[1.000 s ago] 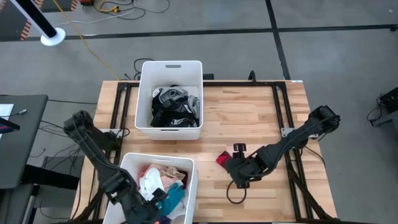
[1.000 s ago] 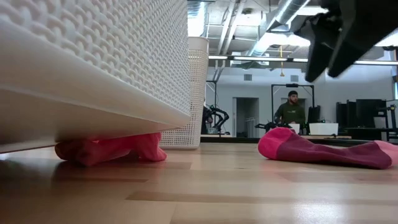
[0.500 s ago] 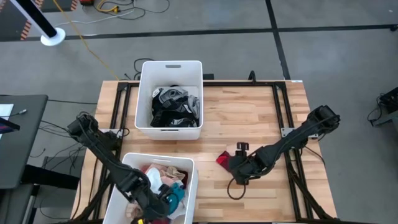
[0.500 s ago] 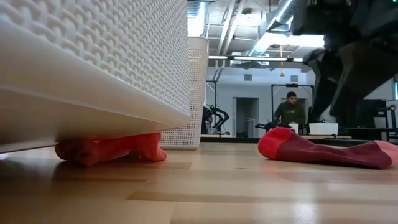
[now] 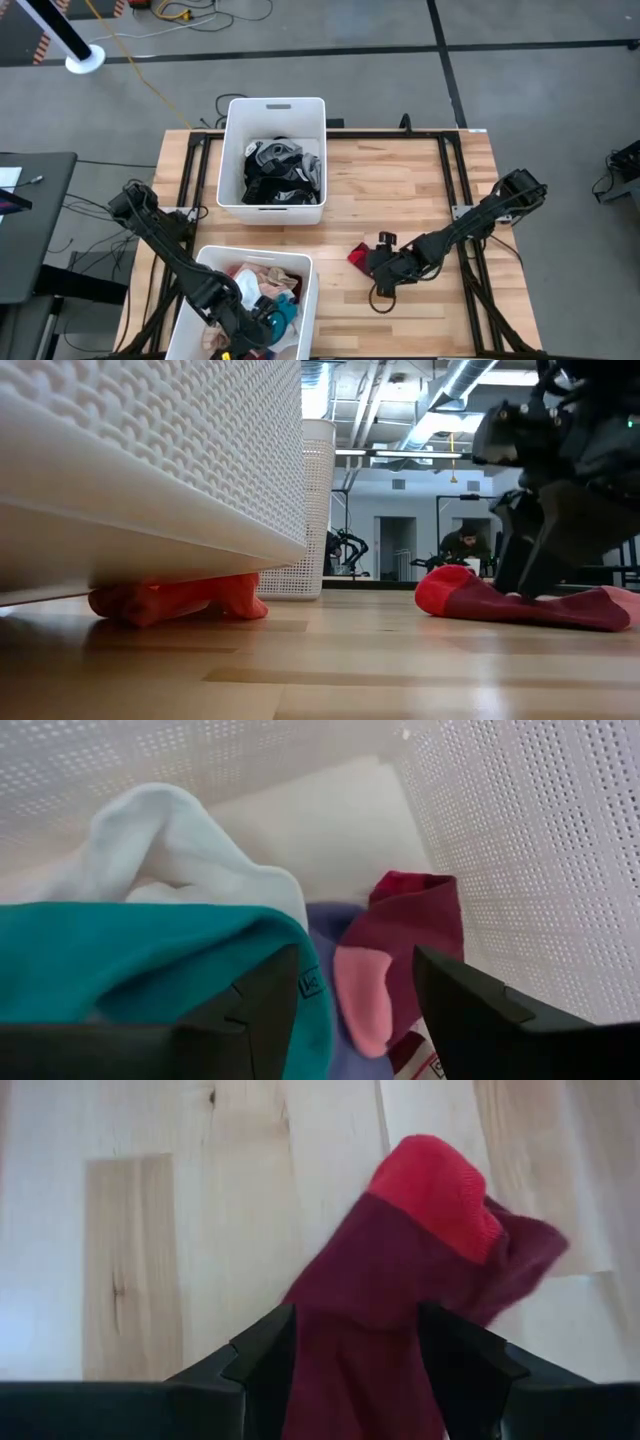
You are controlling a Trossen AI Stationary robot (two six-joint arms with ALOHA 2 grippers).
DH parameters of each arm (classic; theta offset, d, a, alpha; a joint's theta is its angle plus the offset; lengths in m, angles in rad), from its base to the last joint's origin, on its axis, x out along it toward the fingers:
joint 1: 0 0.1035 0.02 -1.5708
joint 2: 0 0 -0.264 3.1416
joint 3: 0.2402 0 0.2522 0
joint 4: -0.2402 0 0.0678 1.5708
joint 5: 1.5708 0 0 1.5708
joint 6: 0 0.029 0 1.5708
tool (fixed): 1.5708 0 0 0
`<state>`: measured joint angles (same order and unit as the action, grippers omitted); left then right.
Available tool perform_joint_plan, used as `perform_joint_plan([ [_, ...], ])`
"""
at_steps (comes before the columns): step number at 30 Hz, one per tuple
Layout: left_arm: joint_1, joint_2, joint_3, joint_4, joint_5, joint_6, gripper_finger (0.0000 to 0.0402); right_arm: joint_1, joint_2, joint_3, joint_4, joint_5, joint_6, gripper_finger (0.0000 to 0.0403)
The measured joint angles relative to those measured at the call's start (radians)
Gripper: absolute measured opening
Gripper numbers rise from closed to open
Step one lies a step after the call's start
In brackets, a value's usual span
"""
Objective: Sort clothes
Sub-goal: Put the red sock into the bottom white laundry bin
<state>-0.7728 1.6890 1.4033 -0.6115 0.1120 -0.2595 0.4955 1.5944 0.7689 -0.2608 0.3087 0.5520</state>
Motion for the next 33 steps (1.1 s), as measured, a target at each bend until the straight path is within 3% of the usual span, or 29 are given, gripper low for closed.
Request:
perform_joint_plan([
  [9, 0.000, -0.033, 0.019, -0.029, -0.001, 0.001, 0.0193, -0.008, -0.003, -0.116, 0.107, 0.006, 0.076, 0.0181],
  [15, -0.001, -0.101, 0.041, -0.060, -0.038, 0.020, 0.0193, -0.007, -0.002, -0.122, 0.139, 0.003, 0.033, 0.0095],
  [21, -0.019, -0.176, 0.041, -0.060, -0.153, 0.076, 0.0193, -0.007, -0.001, -0.122, 0.162, -0.004, -0.026, 0.0011],
  [33, -0.049, -0.243, 0.041, -0.064, -0.413, 0.193, 0.0193, -0.007, 0.003, -0.027, 0.183, -0.016, -0.186, 0.0004],
])
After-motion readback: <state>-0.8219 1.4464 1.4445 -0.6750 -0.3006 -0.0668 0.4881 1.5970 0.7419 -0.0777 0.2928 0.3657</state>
